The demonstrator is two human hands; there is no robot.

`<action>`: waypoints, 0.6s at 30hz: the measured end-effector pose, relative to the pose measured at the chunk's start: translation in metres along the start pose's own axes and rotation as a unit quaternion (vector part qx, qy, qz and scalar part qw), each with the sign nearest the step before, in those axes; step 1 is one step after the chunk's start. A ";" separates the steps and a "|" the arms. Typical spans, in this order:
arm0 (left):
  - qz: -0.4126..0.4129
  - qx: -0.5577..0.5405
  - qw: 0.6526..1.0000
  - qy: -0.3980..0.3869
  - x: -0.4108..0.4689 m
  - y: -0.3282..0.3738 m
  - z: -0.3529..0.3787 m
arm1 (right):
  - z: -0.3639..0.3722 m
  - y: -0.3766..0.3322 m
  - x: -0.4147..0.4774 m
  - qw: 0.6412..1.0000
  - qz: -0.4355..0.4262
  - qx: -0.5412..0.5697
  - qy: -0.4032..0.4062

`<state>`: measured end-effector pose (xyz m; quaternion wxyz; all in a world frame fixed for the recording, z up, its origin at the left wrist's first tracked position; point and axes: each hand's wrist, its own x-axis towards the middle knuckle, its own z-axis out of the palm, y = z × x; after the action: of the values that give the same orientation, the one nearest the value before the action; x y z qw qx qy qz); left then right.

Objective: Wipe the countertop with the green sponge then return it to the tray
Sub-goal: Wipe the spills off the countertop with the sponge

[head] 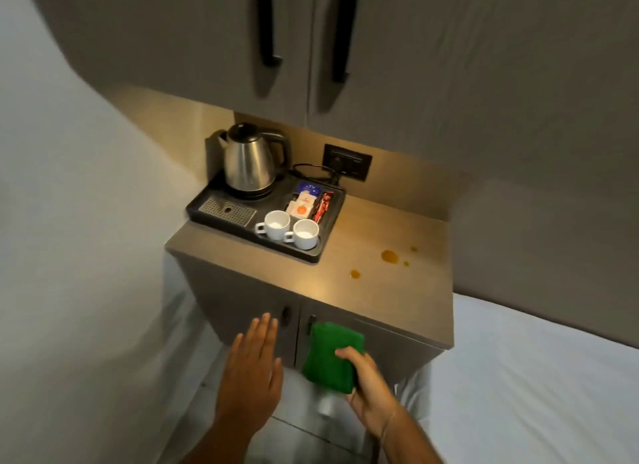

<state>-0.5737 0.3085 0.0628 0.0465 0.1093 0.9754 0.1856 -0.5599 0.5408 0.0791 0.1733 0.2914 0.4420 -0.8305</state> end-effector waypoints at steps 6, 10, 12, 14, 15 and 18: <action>0.061 0.062 0.996 -0.035 0.097 0.051 0.018 | -0.028 -0.096 0.018 0.979 -0.183 -0.042 0.080; 0.068 0.068 0.993 -0.069 0.145 0.058 0.028 | -0.028 -0.134 0.066 0.909 -0.289 -0.182 0.239; 0.080 0.063 0.991 -0.091 0.167 0.058 0.033 | -0.031 -0.147 0.094 0.888 -0.307 -0.243 0.244; 0.100 0.062 0.988 -0.099 0.190 0.056 0.037 | -0.036 -0.156 0.123 0.839 -0.324 -0.369 0.234; 0.107 0.061 0.987 -0.101 0.200 0.056 0.040 | -0.038 -0.158 0.136 0.802 -0.326 -0.442 0.235; 0.105 0.061 0.985 -0.123 0.218 0.052 0.049 | -0.034 -0.152 0.158 0.711 -0.280 -0.608 0.217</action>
<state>-0.7687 0.4229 0.0262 0.1401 0.2357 0.9547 0.1151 -0.7534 0.6482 0.0594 -0.0278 0.1583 0.9379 -0.3073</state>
